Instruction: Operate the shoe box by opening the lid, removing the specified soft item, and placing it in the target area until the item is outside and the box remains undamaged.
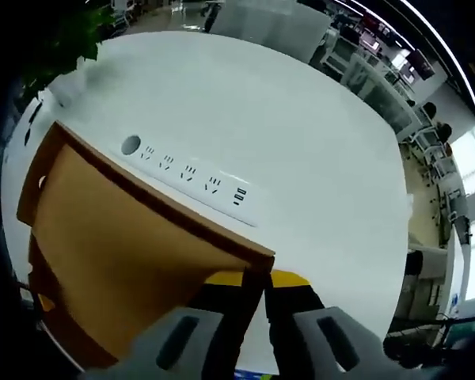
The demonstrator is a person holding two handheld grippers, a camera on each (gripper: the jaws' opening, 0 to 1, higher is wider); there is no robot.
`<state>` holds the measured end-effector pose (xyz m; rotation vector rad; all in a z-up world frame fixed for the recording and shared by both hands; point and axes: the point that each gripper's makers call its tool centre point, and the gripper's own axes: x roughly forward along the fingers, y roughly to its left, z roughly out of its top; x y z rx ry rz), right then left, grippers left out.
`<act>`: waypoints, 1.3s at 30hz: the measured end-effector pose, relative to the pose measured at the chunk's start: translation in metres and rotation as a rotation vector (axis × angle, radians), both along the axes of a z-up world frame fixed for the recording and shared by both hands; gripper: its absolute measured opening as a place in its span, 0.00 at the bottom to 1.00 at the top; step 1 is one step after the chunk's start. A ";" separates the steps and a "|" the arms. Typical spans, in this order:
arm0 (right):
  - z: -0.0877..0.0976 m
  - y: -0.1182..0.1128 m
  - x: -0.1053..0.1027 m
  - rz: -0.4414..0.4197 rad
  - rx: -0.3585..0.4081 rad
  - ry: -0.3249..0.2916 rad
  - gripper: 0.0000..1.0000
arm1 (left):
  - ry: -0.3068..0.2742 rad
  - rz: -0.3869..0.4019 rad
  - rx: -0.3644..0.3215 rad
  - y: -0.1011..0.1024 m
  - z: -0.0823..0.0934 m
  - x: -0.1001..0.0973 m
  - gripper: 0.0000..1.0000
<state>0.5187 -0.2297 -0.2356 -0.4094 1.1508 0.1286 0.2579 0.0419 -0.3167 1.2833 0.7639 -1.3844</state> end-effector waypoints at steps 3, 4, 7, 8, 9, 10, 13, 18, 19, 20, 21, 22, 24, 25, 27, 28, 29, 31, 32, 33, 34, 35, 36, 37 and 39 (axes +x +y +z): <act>0.008 0.000 0.001 0.017 -0.013 -0.029 0.07 | 0.000 0.000 -0.001 0.000 0.000 0.001 0.07; 0.010 -0.001 0.004 0.017 -0.013 -0.037 0.07 | -0.001 0.000 0.000 0.000 0.000 0.001 0.07; 0.018 -0.002 0.004 0.037 -0.022 -0.069 0.07 | -0.001 0.000 -0.002 -0.002 0.000 0.003 0.07; 0.021 -0.002 0.004 0.033 -0.019 -0.083 0.07 | 0.000 0.000 -0.003 -0.002 0.000 0.004 0.07; 0.025 -0.002 0.002 0.036 -0.015 -0.101 0.07 | 0.000 0.002 -0.004 -0.001 0.000 0.004 0.07; 0.027 -0.002 0.002 0.034 -0.012 -0.110 0.07 | 0.001 0.003 -0.003 -0.001 0.001 0.004 0.07; 0.035 -0.002 -0.001 0.034 -0.005 -0.143 0.07 | 0.000 0.005 -0.003 0.000 0.000 0.003 0.07; 0.038 -0.003 -0.003 0.042 -0.006 -0.158 0.06 | -0.002 0.006 -0.002 0.001 0.001 0.003 0.07; 0.043 -0.001 -0.004 0.043 0.011 -0.192 0.06 | -0.003 0.008 -0.002 0.001 0.001 0.003 0.07; 0.045 -0.001 -0.005 0.046 0.014 -0.202 0.06 | -0.003 0.009 -0.002 0.001 0.001 0.003 0.07; 0.048 -0.002 -0.007 0.046 0.018 -0.215 0.06 | -0.002 0.008 -0.003 0.001 0.001 0.003 0.07; 0.051 -0.002 -0.007 0.043 0.033 -0.238 0.06 | -0.002 0.011 -0.005 0.001 0.001 0.003 0.07; 0.054 -0.002 -0.010 0.040 0.044 -0.255 0.06 | -0.001 0.010 -0.005 0.000 0.001 0.003 0.07; 0.055 -0.004 -0.012 0.039 0.048 -0.266 0.06 | -0.002 0.008 -0.004 0.000 0.002 0.004 0.07; 0.057 -0.007 -0.015 0.037 0.057 -0.280 0.06 | -0.003 0.001 0.000 0.000 0.001 0.003 0.07; 0.058 -0.007 -0.016 0.036 0.061 -0.284 0.06 | -0.002 0.000 0.001 0.000 0.001 0.003 0.07; 0.060 -0.005 -0.019 0.037 0.064 -0.295 0.06 | -0.002 -0.001 0.001 0.000 0.001 0.003 0.07; 0.062 -0.005 -0.021 0.038 0.068 -0.306 0.06 | -0.002 -0.002 0.001 0.000 0.001 0.002 0.07; 0.064 -0.003 -0.024 0.043 0.068 -0.318 0.06 | -0.003 -0.002 0.001 0.000 0.001 0.002 0.07; 0.066 -0.003 -0.025 0.042 0.068 -0.326 0.06 | -0.003 -0.002 0.002 0.000 0.001 0.002 0.07; 0.066 -0.003 -0.025 0.043 0.066 -0.328 0.06 | -0.003 -0.002 0.003 0.000 0.001 0.002 0.07; 0.067 -0.003 -0.026 0.060 0.054 -0.336 0.06 | -0.004 -0.003 0.005 0.000 0.001 0.002 0.07; 0.069 -0.003 -0.027 0.058 0.055 -0.341 0.06 | -0.005 -0.002 0.006 0.000 0.001 0.002 0.07; 0.070 -0.003 -0.028 0.056 0.059 -0.352 0.06 | -0.006 -0.002 0.006 0.001 0.001 0.001 0.07; 0.073 -0.002 -0.031 0.060 0.060 -0.376 0.06 | -0.005 -0.002 0.004 0.001 0.001 0.001 0.07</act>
